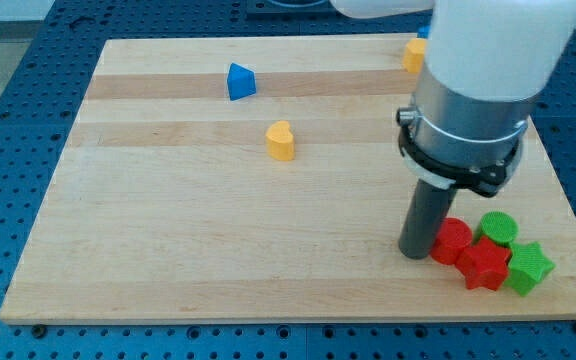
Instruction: Point your arm to the yellow heart
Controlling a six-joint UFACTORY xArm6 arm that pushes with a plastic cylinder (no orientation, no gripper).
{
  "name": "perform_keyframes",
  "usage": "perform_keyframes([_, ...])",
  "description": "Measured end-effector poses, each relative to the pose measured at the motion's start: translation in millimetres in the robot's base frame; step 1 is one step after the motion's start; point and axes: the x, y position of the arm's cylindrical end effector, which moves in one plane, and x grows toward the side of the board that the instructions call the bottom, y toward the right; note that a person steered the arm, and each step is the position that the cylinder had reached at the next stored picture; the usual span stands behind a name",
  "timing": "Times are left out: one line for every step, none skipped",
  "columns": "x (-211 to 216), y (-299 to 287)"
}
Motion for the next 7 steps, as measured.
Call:
perform_keyframes([-0.3,6.4])
perform_keyframes([-8.5,-6.1])
perform_keyframes([-33.0,-30.0])
perform_keyframes([-61.9,-54.3])
perform_keyframes([-88.4,-82.7])
perform_keyframes([-108.1,-105.1])
perform_keyframes([-125.1,-123.8])
